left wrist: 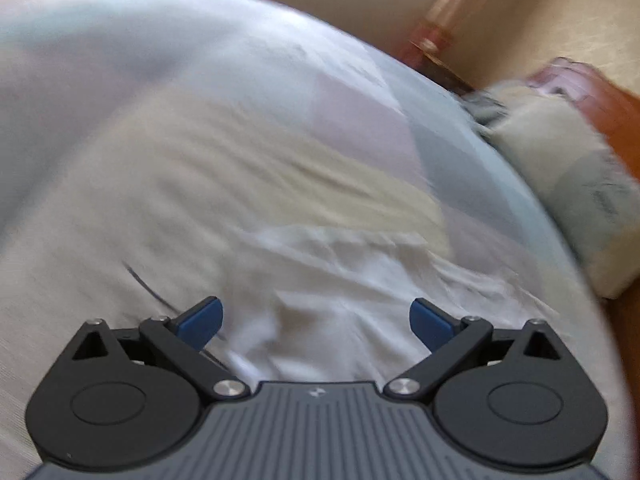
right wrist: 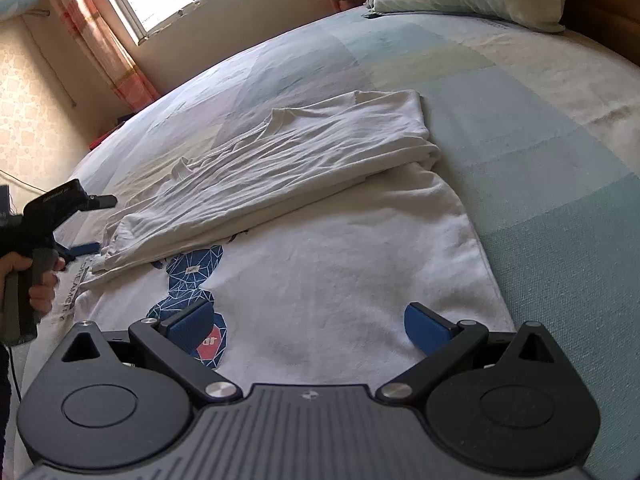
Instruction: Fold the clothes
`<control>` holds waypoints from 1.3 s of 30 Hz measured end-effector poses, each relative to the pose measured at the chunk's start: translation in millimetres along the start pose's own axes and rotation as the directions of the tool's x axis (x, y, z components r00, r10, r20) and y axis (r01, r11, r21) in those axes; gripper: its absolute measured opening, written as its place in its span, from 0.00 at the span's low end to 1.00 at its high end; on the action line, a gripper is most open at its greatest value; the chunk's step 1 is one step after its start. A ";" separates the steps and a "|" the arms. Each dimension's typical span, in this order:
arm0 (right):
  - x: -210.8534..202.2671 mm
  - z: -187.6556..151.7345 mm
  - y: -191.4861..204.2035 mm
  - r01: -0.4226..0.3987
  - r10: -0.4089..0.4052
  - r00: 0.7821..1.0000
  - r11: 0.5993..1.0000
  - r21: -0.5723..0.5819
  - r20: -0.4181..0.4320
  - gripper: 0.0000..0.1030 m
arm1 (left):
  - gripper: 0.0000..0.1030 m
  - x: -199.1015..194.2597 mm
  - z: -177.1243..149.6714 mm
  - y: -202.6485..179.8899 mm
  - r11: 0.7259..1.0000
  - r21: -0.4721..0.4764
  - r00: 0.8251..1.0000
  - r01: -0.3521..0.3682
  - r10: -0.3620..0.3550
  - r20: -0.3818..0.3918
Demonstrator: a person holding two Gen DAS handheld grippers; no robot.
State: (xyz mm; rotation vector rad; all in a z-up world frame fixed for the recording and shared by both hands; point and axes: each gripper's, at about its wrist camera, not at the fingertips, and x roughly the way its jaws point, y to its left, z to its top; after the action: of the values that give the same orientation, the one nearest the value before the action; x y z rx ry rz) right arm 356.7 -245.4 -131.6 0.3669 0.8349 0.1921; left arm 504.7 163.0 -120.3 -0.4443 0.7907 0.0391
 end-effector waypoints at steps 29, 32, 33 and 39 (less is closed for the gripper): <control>-3.4 -0.8 4.0 -0.037 0.037 0.998 0.999 0.003 -0.052 1.00 | 0.97 -34.7 -32.5 -10.5 0.989 0.007 0.979 0.145 -0.143 -0.149; -4.9 0.4 3.1 -0.052 0.053 0.997 0.999 0.016 -0.060 1.00 | 0.97 -36.7 -47.0 -2.3 0.995 -0.018 0.978 0.103 -0.104 -0.179; -5.5 0.9 3.0 -0.056 0.057 0.996 0.998 0.020 -0.063 1.00 | 0.97 -42.1 -47.4 -2.4 0.995 -0.005 0.981 0.099 -0.098 -0.166; -11.6 3.3 3.9 -0.098 0.101 0.993 0.994 0.043 -0.061 1.00 | 0.97 -102.8 -72.5 -26.4 0.987 0.077 0.979 0.144 -0.131 -0.153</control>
State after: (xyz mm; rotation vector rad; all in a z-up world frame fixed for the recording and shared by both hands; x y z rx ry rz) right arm 351.5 -246.2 -120.1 0.4418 0.8844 0.2814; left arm 388.0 123.4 -83.8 -0.4213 0.9017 -0.1590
